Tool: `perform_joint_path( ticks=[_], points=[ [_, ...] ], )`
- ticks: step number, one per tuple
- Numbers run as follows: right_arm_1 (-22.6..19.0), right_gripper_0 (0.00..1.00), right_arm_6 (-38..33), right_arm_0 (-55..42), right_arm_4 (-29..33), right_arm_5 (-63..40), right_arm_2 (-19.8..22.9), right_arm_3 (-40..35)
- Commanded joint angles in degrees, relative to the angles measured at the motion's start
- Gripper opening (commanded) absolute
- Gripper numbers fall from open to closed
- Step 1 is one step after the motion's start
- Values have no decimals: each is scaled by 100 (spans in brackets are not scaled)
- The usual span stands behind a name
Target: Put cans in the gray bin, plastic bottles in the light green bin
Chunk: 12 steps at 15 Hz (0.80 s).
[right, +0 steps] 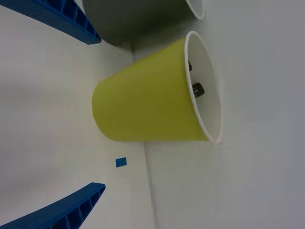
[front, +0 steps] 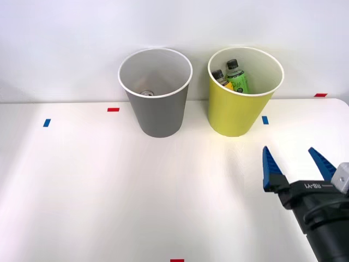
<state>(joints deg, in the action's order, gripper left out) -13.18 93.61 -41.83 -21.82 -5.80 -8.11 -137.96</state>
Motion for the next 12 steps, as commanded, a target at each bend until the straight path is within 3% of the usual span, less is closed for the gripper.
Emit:
perform_joint_path(
  ticks=[1,8,12],
  points=[
    [0,100,96,-71,47,-1,152,252],
    [52,100,281,-475,179,-1,223,252],
    [553,100,246,-651,1347,131,135,490]
  ],
)
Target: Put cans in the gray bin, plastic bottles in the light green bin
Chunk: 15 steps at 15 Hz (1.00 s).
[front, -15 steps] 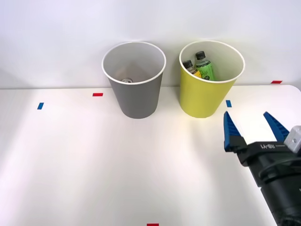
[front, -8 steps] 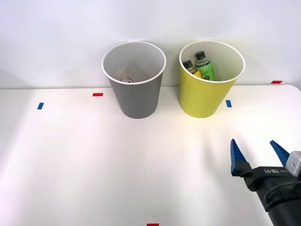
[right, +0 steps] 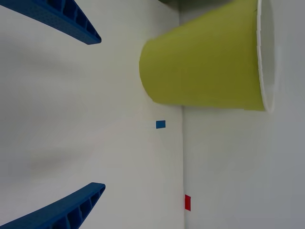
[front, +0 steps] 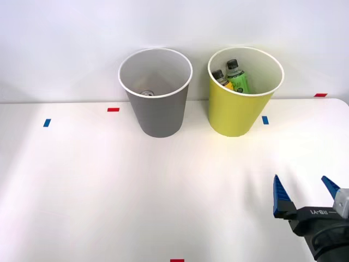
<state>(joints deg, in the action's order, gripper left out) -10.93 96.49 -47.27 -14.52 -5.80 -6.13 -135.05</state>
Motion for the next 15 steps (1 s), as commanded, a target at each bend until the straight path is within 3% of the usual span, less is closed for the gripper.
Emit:
perform_joint_path(
  ticks=[1,10,15],
  points=[
    [434,100,-95,-125,889,421,-125,410],
    [768,100,-3057,-116,2805,2961,-213,2282],
    [689,100,-3619,-28,3139,3339,-240,2642]
  ],
)
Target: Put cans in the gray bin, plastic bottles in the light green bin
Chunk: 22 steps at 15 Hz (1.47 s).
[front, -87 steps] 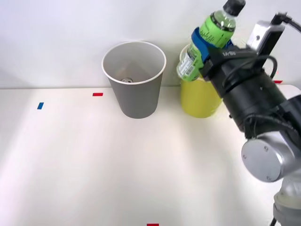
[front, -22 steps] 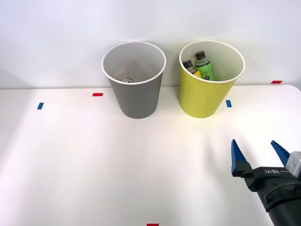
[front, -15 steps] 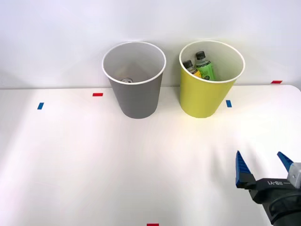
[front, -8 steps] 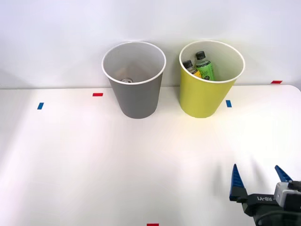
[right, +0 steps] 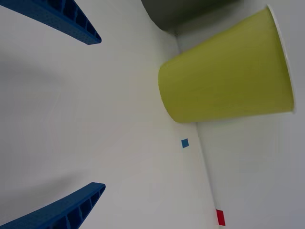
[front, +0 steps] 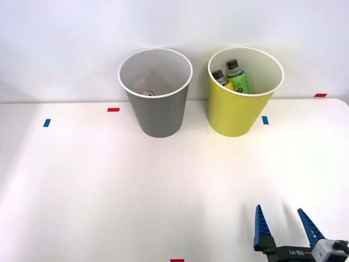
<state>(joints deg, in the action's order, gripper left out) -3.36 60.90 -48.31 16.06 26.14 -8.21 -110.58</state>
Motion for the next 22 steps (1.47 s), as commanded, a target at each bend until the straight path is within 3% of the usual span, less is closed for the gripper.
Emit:
perform_joint_path(
  ticks=[1,4,12,16,22],
  points=[
    [-138,100,-96,191,99,278,-50,406],
    [-191,100,-192,234,91,629,-76,757],
    [-358,100,-219,-205,-50,1350,-410,757],
    [-253,100,-43,-284,-138,1772,-445,766],
    [-138,100,1381,-363,-656,1895,-533,766]
  ],
)
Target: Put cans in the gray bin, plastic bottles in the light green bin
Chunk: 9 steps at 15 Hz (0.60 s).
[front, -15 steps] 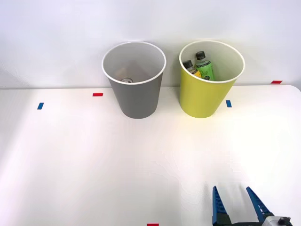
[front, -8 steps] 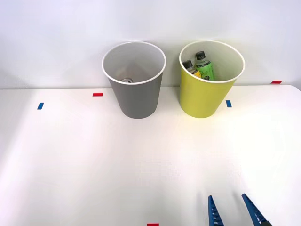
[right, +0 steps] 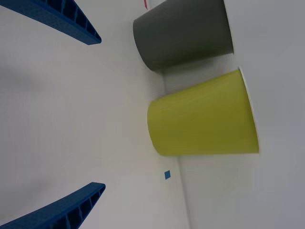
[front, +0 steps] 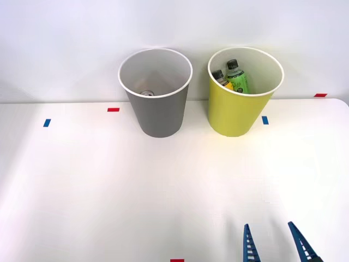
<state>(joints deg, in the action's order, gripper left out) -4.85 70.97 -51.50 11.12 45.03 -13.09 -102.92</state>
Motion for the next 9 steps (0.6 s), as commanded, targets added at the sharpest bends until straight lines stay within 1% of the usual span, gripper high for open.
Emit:
perform_joint_path(
  ticks=[1,9],
  points=[
    [2,100,391,-53,-172,6,-44,-8],
    [-16,100,400,-61,-181,-21,-36,0]
  ],
)
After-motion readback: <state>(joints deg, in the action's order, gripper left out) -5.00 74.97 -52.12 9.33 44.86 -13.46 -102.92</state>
